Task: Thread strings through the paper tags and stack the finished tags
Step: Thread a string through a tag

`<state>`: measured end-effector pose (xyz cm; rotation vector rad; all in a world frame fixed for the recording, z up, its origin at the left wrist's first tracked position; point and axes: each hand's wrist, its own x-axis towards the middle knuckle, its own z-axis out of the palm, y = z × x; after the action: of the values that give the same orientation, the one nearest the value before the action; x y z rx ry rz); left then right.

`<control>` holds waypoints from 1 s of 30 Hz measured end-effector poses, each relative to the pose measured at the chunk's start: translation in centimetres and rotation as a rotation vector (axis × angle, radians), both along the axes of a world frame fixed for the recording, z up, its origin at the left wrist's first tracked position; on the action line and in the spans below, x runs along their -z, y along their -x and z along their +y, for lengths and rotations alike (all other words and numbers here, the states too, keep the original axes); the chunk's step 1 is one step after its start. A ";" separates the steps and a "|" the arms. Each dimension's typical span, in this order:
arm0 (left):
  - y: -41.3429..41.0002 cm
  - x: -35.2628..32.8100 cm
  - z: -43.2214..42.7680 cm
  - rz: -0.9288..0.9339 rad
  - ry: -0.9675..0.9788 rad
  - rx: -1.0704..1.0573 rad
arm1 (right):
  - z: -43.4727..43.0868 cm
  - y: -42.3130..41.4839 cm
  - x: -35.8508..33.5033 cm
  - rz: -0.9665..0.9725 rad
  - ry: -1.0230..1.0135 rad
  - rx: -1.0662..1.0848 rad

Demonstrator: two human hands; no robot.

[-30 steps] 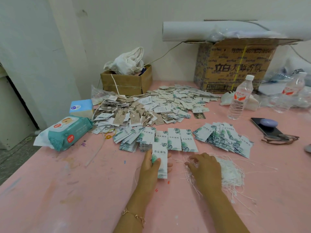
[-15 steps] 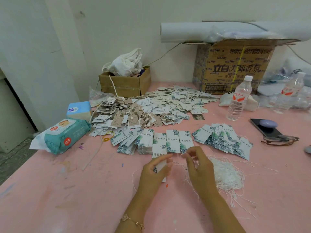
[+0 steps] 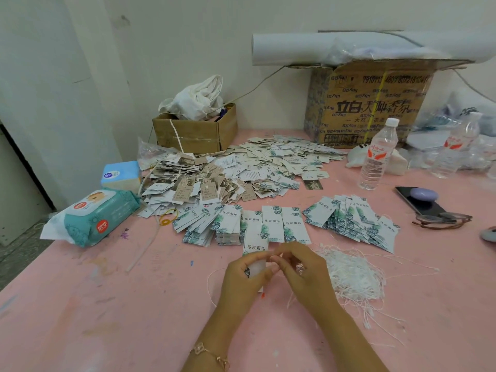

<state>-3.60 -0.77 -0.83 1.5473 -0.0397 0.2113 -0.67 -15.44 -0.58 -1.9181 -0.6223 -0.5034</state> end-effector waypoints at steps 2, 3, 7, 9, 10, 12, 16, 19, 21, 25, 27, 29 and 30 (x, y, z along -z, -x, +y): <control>0.1 -0.1 0.0 -0.003 -0.002 0.010 | 0.1 0.0 0.1 0.001 -0.024 -0.002; 0.1 -0.2 -0.1 -0.003 -0.012 0.007 | 0.1 0.0 0.1 0.001 -0.021 -0.006; 0.3 -0.7 -0.1 0.027 0.021 0.003 | -0.2 -0.2 0.4 0.020 0.027 0.014; 0.3 -0.9 0.1 0.075 0.128 -0.017 | -0.4 -0.3 0.3 -0.006 0.017 0.043; 0.1 -0.9 0.3 0.089 0.160 -0.014 | -0.5 -0.4 0.2 -0.019 -0.002 0.054; 0.1 -0.8 0.3 0.093 0.153 0.037 | -0.6 -0.4 0.0 -0.029 -0.032 0.049; 0.2 -0.5 0.0 0.061 0.053 0.074 | -0.3 -0.3 0.1 -0.056 0.030 -0.039; 0.1 -0.4 0.1 0.076 0.059 0.035 | -0.3 -0.5 0.3 -0.049 0.047 -0.042; 0.1 -0.4 0.1 0.075 0.060 0.017 | -0.5 -0.6 0.2 -0.049 0.049 -0.017; 0.0 -0.6 0.3 0.095 0.091 -0.032 | -0.8 -0.8 0.1 -0.037 0.061 0.003; -0.1 -0.6 0.5 0.123 0.173 -0.085 | -0.9 -1.0 0.1 -0.025 0.092 0.000; -0.3 -0.6 0.6 0.143 0.258 -0.126 | -1.0 -1.1 0.3 -0.022 0.137 0.003; -0.3 -0.6 0.6 0.149 0.296 -0.139 | -1.1 -1.1 0.4 -0.021 0.151 0.010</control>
<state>-3.31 -0.16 -0.23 1.2675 0.2087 0.2019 0.40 -16.55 -0.94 -2.0615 -0.6816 -0.4952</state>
